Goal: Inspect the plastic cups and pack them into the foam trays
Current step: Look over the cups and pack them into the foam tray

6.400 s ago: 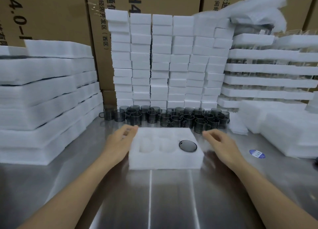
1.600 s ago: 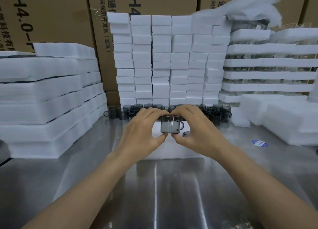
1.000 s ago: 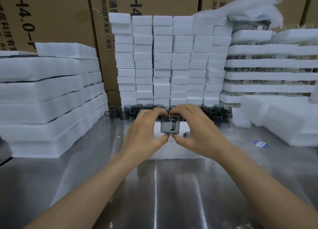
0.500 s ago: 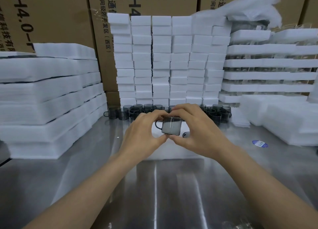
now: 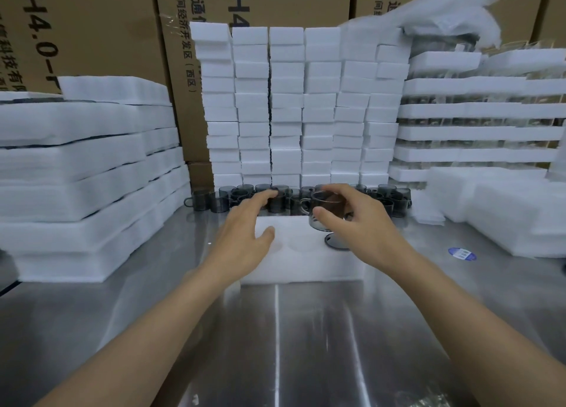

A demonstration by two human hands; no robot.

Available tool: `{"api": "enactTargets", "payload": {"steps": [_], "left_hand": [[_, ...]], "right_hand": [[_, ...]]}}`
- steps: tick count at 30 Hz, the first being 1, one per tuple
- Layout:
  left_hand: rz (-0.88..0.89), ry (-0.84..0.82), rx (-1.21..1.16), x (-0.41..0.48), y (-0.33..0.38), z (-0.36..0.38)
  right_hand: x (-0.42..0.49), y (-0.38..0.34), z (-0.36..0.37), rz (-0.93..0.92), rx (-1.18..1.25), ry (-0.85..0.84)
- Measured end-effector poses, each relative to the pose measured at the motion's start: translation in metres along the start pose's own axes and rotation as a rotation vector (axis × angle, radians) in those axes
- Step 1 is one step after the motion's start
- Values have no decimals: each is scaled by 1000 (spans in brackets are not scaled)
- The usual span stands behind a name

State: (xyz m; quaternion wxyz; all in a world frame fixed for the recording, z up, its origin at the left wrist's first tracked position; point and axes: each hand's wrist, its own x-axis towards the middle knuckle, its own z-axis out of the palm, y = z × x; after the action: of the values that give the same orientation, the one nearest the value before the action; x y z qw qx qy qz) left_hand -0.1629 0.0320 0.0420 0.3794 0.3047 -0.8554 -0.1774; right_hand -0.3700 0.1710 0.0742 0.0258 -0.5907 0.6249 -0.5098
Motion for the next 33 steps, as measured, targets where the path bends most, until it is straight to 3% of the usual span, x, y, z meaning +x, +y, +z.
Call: {"api": "enactTargets", "payload": {"steps": [3,6,11,19,23,33], "left_hand": [[-226,-145,31,2,-15,2],[-355,-284,-119,4,-16,2],[-285,-351,71,5,-12,-4],[-226,-303,329,-2,4,-13],[-237,-311,341,-2,7,-13],[-235,-312,341,-1,2,-11]], "right_hand": [[0,3,-2,28,-145,39],[-3,3,-3,36,-286,37],[-5,4,-3,32,-347,9],[-9,0,12,-35,-349,-31],[-12,-3,20,-116,-388,-76],[-13,-3,21,-120,-386,-114]]}}
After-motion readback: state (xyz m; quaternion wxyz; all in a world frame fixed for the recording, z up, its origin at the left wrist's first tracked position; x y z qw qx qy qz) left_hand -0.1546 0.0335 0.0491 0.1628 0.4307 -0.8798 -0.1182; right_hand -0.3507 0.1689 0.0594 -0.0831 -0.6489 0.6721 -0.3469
